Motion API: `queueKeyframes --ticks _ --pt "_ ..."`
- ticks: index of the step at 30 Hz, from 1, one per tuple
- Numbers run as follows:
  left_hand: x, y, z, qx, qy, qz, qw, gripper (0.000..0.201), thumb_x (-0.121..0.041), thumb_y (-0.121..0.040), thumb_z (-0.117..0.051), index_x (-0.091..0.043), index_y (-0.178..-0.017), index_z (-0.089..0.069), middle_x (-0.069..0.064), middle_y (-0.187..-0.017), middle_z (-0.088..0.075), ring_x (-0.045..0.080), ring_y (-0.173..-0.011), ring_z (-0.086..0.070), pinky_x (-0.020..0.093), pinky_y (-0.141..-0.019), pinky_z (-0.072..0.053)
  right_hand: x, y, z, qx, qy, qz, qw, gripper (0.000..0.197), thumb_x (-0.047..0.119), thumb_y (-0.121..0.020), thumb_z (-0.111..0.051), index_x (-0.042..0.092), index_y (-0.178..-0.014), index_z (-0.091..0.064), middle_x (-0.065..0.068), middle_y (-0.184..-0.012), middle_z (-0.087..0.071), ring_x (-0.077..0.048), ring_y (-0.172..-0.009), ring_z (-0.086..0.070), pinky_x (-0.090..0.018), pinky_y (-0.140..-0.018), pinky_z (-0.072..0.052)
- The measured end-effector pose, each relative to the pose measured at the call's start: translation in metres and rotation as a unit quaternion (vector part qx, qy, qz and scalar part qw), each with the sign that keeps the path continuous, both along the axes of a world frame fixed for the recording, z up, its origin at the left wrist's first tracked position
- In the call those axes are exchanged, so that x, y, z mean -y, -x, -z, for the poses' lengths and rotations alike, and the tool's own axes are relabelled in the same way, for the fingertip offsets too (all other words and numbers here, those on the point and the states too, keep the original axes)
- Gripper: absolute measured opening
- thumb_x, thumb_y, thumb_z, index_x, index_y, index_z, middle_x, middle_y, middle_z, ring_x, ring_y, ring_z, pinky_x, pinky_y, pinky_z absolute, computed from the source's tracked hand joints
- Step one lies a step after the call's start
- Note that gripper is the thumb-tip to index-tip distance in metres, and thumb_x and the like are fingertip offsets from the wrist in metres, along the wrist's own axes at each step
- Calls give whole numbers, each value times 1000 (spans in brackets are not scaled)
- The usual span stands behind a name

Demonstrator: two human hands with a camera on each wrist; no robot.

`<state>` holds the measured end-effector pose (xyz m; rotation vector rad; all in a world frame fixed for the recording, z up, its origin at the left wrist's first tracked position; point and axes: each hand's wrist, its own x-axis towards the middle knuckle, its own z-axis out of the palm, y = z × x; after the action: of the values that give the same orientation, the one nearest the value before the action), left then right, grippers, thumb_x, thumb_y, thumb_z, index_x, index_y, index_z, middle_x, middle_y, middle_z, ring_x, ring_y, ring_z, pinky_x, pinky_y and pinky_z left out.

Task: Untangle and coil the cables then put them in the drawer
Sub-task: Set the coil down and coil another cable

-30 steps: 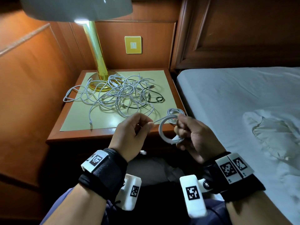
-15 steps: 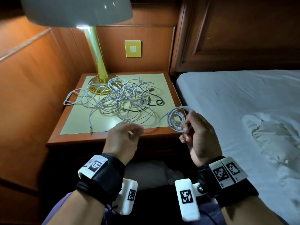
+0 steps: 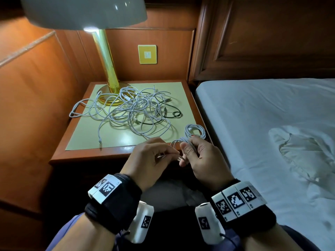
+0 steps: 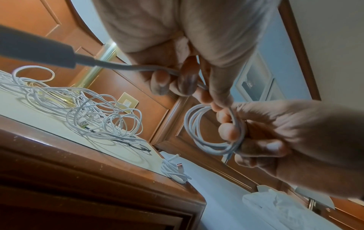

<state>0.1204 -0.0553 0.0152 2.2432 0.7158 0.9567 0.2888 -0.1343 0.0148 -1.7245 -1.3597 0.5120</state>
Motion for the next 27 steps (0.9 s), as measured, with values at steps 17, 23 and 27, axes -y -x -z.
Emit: queueKeyframes --ticks 17,23,27 --pt "-9 -4 8 57 142 -119 981 5 -22 -84 -79 -27 -84 -81 -8 -85 -73 12 -82 -69 34 -81 -57 -8 3 2 -269 29 -137 953 32 44 -92 -52 21 -83 -73 6 -58 -43 -8 -57 -37 -23 -58 -33" --pt "1 -9 1 148 363 -36 919 45 -59 -88 -63 -16 -90 -79 12 -86 -77 29 -86 -73 53 -91 -56 -9 3 2 -313 11 -140 939 40 39 -94 -48 7 -95 -71 7 -58 -41 -5 -54 -35 -19 -55 -31" --pt "2 -11 4 136 366 23 920 48 -53 -71 -74 -8 -90 -73 15 -88 -74 20 -82 -67 41 -85 -52 -9 5 2 -337 11 -119 934 34 43 -92 -49 19 -75 -66 6 -56 -41 -8 -53 -32 -26 -53 -25"
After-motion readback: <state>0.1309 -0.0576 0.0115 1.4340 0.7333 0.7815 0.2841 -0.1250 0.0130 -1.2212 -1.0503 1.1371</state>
